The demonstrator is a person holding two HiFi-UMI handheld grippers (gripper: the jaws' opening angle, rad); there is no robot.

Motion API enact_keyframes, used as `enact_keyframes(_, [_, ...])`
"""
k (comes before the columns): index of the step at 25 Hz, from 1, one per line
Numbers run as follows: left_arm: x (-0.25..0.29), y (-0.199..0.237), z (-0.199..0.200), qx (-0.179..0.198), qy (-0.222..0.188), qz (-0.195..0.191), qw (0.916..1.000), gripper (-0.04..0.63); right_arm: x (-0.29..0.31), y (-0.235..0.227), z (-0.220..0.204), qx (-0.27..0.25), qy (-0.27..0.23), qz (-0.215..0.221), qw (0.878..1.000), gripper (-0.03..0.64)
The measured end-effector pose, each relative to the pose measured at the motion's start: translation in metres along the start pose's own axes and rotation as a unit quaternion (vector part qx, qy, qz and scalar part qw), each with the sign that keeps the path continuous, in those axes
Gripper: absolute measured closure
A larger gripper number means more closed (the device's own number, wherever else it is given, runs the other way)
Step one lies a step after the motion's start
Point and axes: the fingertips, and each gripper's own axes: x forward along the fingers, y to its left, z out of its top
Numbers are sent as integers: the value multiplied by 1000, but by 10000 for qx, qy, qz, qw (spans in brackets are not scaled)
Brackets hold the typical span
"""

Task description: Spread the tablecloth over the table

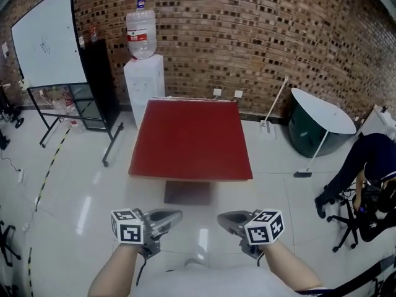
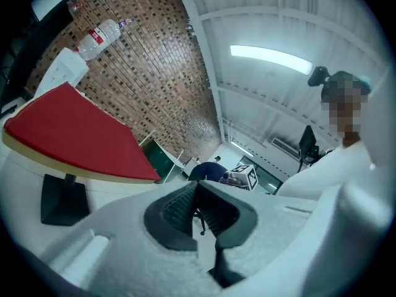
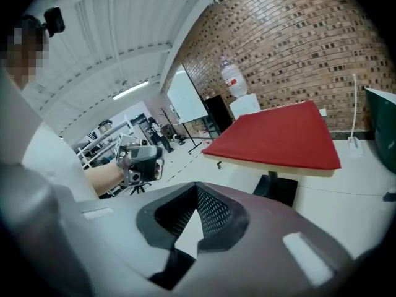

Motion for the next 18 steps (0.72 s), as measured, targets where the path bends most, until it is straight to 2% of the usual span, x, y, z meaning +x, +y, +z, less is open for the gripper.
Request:
enact_keyframes(2, [-7, -21, -16, 78, 42, -95, 9999, 594, 5, 30, -12, 30, -42, 160, 9999, 617])
enact_keyframes(5, [-29, -59, -45, 434, 290, -204, 9984, 594, 8, 68, -32, -61, -41, 160, 9998, 617])
enact_keyframes(10, [-65, -122, -88, 1103, 919, -223, 9894, 594, 2, 145, -62, -470, -211, 124, 9986, 617])
enact_keyframes(13, [-90, -147, -111, 1352, 1174, -104, 9838, 594, 4, 203, -80, -623, -290, 230, 9974, 617])
enact_keyframes(18, [-138, -171, -132, 1268, 1055, 504, 9850, 594, 3, 274, -95, -733, -534, 165, 9957, 617])
